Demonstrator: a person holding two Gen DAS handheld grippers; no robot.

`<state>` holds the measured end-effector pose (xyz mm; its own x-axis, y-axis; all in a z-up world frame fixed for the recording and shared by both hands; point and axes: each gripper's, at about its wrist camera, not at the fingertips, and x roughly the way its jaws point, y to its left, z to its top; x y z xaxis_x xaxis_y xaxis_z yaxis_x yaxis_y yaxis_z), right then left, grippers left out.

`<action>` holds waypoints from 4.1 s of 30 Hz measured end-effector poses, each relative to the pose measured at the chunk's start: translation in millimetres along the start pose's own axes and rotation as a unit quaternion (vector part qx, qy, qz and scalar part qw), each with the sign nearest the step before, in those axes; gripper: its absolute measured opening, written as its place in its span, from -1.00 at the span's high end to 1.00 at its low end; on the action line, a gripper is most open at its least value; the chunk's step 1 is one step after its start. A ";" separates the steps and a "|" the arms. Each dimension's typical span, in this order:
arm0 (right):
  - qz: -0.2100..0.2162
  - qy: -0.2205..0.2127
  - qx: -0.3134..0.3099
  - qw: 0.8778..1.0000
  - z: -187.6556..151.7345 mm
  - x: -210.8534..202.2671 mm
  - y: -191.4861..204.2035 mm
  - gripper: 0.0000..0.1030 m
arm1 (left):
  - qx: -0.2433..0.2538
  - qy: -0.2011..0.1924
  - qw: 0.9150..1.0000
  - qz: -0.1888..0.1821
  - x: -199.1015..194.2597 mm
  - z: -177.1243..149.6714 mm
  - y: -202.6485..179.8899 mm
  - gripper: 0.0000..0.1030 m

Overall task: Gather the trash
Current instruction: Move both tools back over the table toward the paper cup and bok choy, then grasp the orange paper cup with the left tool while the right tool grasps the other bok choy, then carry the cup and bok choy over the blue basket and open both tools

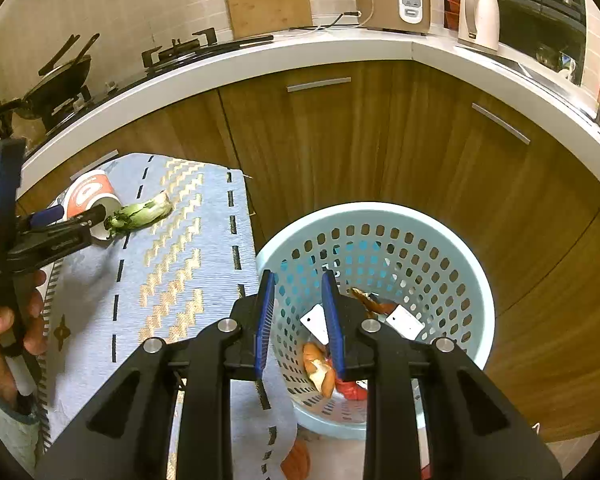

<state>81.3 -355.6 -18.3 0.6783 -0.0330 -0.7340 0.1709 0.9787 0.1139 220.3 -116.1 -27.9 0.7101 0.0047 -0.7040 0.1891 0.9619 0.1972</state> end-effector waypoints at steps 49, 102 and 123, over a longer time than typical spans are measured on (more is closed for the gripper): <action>0.125 0.085 0.008 0.988 48.9 104.1 149.9 -0.17 | -0.131 -0.003 0.983 -0.127 21.1 -33.9 106.7 -0.16; 0.038 -0.102 0.042 0.993 54.8 -46.1 80.5 0.50 | -0.067 -0.123 0.961 -0.238 -99.7 -6.0 41.5 -0.15; -0.033 -0.060 0.126 0.990 17.7 -46.8 -47.0 0.49 | 0.036 -0.083 0.947 -0.308 -99.6 2.0 -111.8 -0.16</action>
<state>54.2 -403.7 22.5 0.7370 -0.1335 -0.6626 0.3803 0.8923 0.2431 129.8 -224.7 21.5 0.5458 -0.5995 -0.5854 0.6434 0.7474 -0.1656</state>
